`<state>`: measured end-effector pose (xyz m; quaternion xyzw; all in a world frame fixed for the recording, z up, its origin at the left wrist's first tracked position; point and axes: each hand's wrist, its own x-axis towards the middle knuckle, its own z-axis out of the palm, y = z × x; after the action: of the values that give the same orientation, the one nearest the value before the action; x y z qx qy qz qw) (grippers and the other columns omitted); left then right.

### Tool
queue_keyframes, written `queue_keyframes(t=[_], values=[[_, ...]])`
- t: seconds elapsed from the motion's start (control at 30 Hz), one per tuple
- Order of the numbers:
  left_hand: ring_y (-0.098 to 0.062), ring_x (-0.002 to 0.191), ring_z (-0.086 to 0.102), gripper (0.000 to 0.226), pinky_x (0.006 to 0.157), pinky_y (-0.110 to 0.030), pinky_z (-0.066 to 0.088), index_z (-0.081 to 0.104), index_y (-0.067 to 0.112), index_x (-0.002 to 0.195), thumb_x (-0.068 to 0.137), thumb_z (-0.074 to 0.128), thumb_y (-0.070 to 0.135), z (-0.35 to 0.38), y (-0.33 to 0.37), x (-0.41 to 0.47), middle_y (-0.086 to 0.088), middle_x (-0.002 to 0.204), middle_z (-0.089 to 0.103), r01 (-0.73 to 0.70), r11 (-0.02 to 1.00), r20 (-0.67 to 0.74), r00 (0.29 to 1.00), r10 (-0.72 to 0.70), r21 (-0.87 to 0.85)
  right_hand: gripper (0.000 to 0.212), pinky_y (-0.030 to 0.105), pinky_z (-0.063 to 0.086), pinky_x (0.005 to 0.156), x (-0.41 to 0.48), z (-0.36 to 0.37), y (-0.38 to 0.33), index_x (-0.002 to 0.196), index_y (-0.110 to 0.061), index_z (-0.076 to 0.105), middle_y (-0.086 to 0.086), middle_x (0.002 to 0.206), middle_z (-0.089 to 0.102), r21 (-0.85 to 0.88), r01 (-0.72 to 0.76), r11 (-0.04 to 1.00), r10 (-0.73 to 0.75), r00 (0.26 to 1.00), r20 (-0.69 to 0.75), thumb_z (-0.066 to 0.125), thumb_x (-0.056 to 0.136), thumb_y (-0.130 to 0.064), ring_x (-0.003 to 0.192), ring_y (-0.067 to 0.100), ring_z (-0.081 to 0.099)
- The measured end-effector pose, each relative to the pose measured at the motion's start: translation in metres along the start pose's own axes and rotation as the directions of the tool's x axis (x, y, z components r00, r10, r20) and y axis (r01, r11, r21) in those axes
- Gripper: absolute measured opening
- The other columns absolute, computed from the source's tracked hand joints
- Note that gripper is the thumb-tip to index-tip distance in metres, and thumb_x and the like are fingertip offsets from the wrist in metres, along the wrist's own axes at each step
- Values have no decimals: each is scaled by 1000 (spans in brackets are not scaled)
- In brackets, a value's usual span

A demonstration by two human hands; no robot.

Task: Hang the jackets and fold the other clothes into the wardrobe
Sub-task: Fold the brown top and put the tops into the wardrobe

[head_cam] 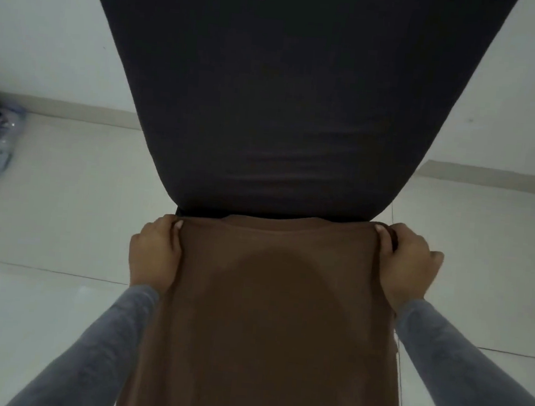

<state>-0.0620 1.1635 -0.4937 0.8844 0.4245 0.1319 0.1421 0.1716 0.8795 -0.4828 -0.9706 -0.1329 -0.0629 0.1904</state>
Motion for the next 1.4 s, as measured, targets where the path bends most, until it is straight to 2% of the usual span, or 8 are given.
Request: queue_keyframes(t=[0.17, 0.27, 0.43, 0.53, 0.63, 0.83, 1.07, 1.4], values=[[-40, 98, 52, 31, 85, -48, 40, 55, 2, 119, 89, 52, 8, 46, 7, 2, -20, 106, 58, 50, 988, 70, 996, -61, 147, 27, 44, 34, 90, -7, 36, -2, 116, -9, 57, 14, 118, 55, -93, -21, 995, 31, 994, 104, 54, 89, -15, 111, 33, 47], [-39, 98, 57, 30, 87, -46, 43, 58, 4, 113, 91, 42, 16, 59, 14, -37, -17, 108, 60, -236, 968, 74, 970, 231, 80, 29, 45, 44, 91, -55, 45, -10, 118, -5, 55, 17, 122, 52, 40, 124, 991, -129, 978, 167, 53, 91, -16, 110, 34, 51], [-26, 135, 37, 48, 110, -43, 33, 49, 16, 135, 98, 29, 39, 70, 9, -66, -8, 142, 47, -644, 765, 369, 713, 596, 7, 49, 43, 41, 105, -100, 61, -9, 135, -16, 50, 5, 140, 49, 79, 456, 886, -444, 788, 426, 31, 96, -40, 133, 23, 38], [-31, 139, 29, 57, 108, -52, 29, 36, 19, 143, 99, 16, 50, 70, -5, -51, -10, 150, 34, -490, 868, 393, 815, 425, 77, 56, 48, 27, 111, -82, 58, 15, 146, -22, 33, 4, 153, 31, -57, 243, 968, -197, 886, 420, 20, 98, -48, 142, 25, 25], [-26, 142, 20, 63, 108, -56, 25, 32, 19, 146, 97, 15, 55, 70, -27, -44, -10, 154, 26, -480, 872, 439, 807, 395, 100, 62, 47, 15, 115, -69, 55, 34, 151, -28, 7, 1, 159, 12, -146, 13, 989, 66, 848, 526, 24, 97, -52, 146, 24, 11], [-24, 144, 14, 64, 114, -53, 6, 25, 16, 147, 98, 12, 54, 76, -29, -44, -10, 155, 21, -464, 884, 461, 797, 390, 55, 67, 47, 17, 115, -118, 60, 6, 148, -11, 26, 12, 155, 22, -154, -93, 984, 140, 933, 332, 18, 94, -50, 144, 29, 19], [-23, 143, 19, 60, 113, -49, 11, 25, 20, 149, 98, 23, 52, 62, -65, -18, -6, 156, 19, -842, 523, 580, 363, 730, -131, 64, 47, 13, 112, -257, 74, -76, 145, -13, 32, 7, 151, 33, -205, -370, 906, 403, 902, 155, 6, 98, -49, 142, 23, 20], [-27, 139, 24, 62, 113, -50, 12, 32, 15, 144, 99, 9, 51, 58, -70, 1, -12, 149, 35, -876, 463, 622, 288, 728, -136, 62, 40, 6, 115, -335, 83, -150, 146, -18, 27, 6, 152, 30, -161, -661, 733, 677, 732, 75, 9, 98, -53, 146, 12, -6]])
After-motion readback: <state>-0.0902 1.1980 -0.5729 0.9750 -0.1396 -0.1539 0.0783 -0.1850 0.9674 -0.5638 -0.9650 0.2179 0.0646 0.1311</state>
